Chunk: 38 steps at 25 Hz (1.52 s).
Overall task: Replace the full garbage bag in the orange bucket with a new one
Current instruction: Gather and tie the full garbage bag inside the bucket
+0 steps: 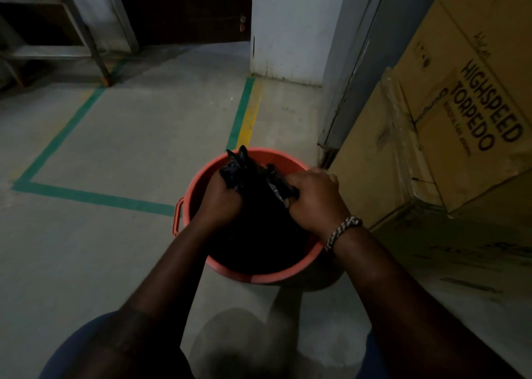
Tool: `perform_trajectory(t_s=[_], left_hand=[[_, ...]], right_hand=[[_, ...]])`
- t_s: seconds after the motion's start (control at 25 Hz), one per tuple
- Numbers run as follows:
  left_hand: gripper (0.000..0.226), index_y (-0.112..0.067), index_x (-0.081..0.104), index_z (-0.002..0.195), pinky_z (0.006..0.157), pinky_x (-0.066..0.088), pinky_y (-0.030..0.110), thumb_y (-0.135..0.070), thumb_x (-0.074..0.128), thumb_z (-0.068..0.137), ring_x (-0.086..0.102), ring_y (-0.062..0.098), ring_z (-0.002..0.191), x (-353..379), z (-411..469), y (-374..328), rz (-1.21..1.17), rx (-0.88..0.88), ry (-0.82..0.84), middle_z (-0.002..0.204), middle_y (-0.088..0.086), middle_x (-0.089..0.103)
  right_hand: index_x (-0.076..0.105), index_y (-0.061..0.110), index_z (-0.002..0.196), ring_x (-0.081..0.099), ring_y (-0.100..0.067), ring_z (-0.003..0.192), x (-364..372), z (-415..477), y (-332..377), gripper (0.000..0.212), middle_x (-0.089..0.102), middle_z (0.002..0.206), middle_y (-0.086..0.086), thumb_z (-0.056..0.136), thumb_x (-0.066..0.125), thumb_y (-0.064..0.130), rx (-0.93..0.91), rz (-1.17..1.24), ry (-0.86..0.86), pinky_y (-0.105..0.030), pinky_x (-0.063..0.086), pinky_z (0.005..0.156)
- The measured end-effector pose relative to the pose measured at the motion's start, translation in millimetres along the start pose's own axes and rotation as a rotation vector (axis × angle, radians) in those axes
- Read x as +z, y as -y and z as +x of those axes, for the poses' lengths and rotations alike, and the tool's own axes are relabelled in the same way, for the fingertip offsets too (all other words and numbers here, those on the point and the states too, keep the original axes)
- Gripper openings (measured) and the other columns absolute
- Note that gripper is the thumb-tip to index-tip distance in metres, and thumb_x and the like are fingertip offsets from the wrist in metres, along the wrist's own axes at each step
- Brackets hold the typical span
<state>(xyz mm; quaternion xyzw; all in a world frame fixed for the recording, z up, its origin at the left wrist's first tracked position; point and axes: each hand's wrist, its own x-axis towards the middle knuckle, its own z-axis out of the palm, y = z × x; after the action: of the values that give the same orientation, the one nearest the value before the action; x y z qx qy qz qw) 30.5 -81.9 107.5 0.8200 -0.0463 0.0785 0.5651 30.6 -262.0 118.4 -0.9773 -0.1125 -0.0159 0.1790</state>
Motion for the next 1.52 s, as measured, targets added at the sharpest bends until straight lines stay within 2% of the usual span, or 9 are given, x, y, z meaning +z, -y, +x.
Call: perform_trajectory(t_s=[0.28,0.44,0.64,0.76,0.88,1.0,1.2,1.28,1.52], left_hand=[[0.039,-0.011,0.052,0.123,0.087,0.038,0.006,0.009,0.062,0.091,0.055,-0.020,0.082,-6.4,5.6,15.3,-0.160,-0.116,0.063,0.107,-0.015,0.057],[0.065,-0.014,0.058,0.130,0.097,0.047,0.015,-0.004,0.085,0.072,0.062,-0.002,0.116,5.9,-1.2,16.0,-0.122,-0.058,0.344,0.124,-0.009,0.066],[0.035,-0.006,0.065,0.115,0.075,0.039,0.019,-0.018,0.051,0.086,0.067,0.031,0.101,18.6,-2.7,13.5,0.140,0.028,0.012,0.103,0.013,0.068],[0.053,0.003,0.047,0.142,0.087,0.032,0.006,-0.026,0.042,0.098,0.050,0.020,0.127,7.6,1.6,17.6,0.264,0.022,0.007,0.141,0.033,0.049],[0.048,0.013,0.041,0.140,0.082,0.016,-0.016,-0.007,0.041,0.096,0.027,-0.014,0.120,7.0,-3.2,11.7,0.191,0.064,0.032,0.150,0.016,0.031],[0.054,0.002,0.022,0.141,0.090,0.010,-0.015,-0.008,0.045,0.093,0.017,-0.003,0.132,10.7,-7.2,12.7,0.061,0.077,0.085,0.135,-0.019,0.004],[0.051,0.015,0.055,0.125,0.085,0.027,-0.007,-0.017,0.051,0.086,0.045,-0.020,0.094,3.0,-4.6,25.2,0.104,0.218,0.096,0.116,0.006,0.073],[0.044,0.001,0.062,0.112,0.081,0.036,-0.004,-0.026,0.050,0.080,0.055,-0.025,0.087,4.6,-2.8,23.9,0.014,0.199,0.145,0.093,-0.024,0.072],[0.020,0.000,0.060,0.099,0.084,0.050,0.032,-0.011,0.064,0.082,0.066,0.018,0.093,29.3,-7.8,10.3,-0.171,0.251,0.310,0.096,0.014,0.065]], right_hand=[[0.072,0.032,0.077,0.069,-0.019,0.078,-27.5,10.0,-25.5,0.025,0.072,0.074,0.003,0.068,0.061,0.011,0.125,0.284,-0.160,-0.033,0.056,0.070],[0.076,0.021,0.083,0.072,-0.021,0.081,-42.5,16.9,16.0,0.026,0.076,0.081,0.000,0.067,0.056,0.015,-0.085,0.271,-0.195,-0.031,0.056,0.071],[0.074,0.020,0.090,0.070,-0.011,0.085,-30.8,18.7,42.9,0.028,0.075,0.089,0.003,0.072,0.064,0.001,-0.253,0.456,-0.098,-0.024,0.056,0.079],[0.075,0.018,0.098,0.070,-0.002,0.086,-17.9,27.4,7.8,0.037,0.076,0.095,0.003,0.074,0.061,-0.008,-0.018,0.638,-0.237,-0.026,0.058,0.083],[0.071,0.024,0.120,0.068,-0.014,0.109,10.0,35.7,-17.1,0.041,0.074,0.117,0.000,0.082,0.064,0.011,-0.074,0.376,-0.039,-0.031,0.053,0.099],[0.075,0.022,0.112,0.069,-0.023,0.109,41.7,40.2,-29.5,0.031,0.074,0.114,-0.004,0.082,0.068,0.021,-0.199,0.258,0.115,-0.035,0.053,0.096],[0.077,0.019,0.080,0.070,-0.026,0.084,33.8,38.5,-42.7,0.021,0.075,0.085,-0.004,0.072,0.066,0.003,-0.014,0.102,-0.096,-0.030,0.054,0.078],[0.076,0.018,0.081,0.069,-0.022,0.081,29.4,34.2,-44.5,0.026,0.073,0.083,-0.002,0.069,0.063,0.000,-0.040,0.216,-0.150,-0.029,0.054,0.073],[0.061,0.011,0.132,0.060,-0.016,0.126,30.3,14.4,-29.4,0.041,0.065,0.133,-0.004,0.092,0.063,0.004,-0.190,0.872,0.263,-0.045,0.044,0.111]])
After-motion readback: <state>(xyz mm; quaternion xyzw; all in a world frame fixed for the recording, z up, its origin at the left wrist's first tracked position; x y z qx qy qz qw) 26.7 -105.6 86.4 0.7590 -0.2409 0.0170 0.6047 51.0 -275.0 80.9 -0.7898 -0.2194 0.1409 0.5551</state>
